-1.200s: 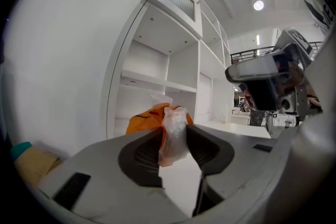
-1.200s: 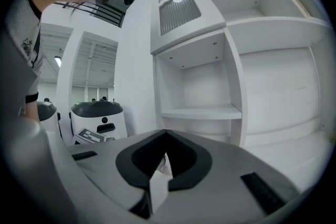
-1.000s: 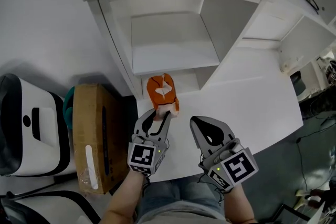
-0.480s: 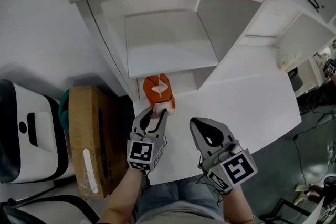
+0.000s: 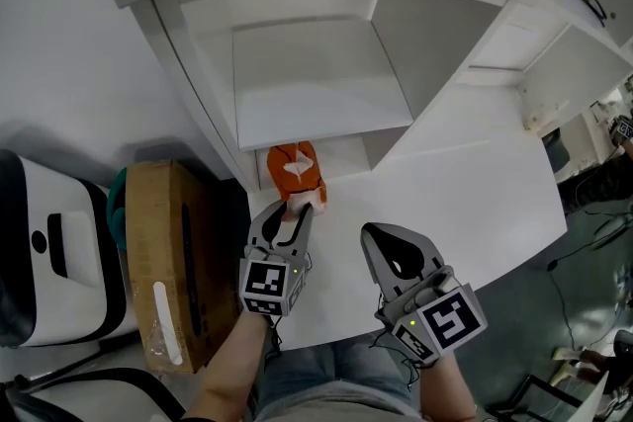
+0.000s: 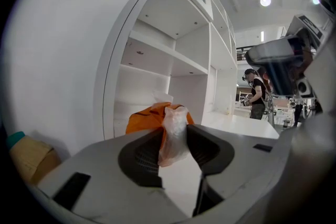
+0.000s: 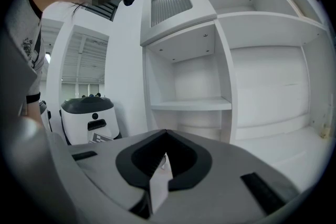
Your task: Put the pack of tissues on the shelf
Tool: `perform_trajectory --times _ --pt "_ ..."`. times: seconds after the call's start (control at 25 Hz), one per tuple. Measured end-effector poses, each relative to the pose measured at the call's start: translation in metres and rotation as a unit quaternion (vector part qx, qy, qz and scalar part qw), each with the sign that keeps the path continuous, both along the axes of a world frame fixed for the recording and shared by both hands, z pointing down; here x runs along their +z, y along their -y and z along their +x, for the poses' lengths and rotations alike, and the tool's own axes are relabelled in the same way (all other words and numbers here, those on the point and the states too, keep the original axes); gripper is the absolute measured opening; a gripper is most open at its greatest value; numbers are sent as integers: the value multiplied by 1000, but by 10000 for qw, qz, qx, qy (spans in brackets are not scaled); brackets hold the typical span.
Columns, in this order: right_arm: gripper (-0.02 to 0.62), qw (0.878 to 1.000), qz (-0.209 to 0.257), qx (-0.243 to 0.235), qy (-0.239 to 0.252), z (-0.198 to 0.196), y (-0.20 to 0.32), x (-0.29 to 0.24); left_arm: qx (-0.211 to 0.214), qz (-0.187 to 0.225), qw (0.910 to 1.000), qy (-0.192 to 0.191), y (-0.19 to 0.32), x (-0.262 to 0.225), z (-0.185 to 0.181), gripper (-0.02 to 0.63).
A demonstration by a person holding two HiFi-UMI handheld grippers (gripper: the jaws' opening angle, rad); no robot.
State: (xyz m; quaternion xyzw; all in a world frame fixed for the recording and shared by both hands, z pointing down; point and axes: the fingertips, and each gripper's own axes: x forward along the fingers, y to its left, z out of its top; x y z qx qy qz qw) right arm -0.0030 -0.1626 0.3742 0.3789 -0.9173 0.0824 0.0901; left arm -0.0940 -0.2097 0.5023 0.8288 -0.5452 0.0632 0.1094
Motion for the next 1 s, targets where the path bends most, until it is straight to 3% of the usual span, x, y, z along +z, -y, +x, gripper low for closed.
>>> perform_trajectory --times 0.28,0.76,1.0 --pt "9 10000 -26 29 9 5 2 1 -165 -312 9992 -193 4 12 -2 175" --pt "9 10000 -74 56 -5 13 7 6 -275 -1110 9934 71 14 44 1 238" --pt "9 10000 -79 28 6 15 10 6 -144 -1204 9925 125 10 50 9 293"
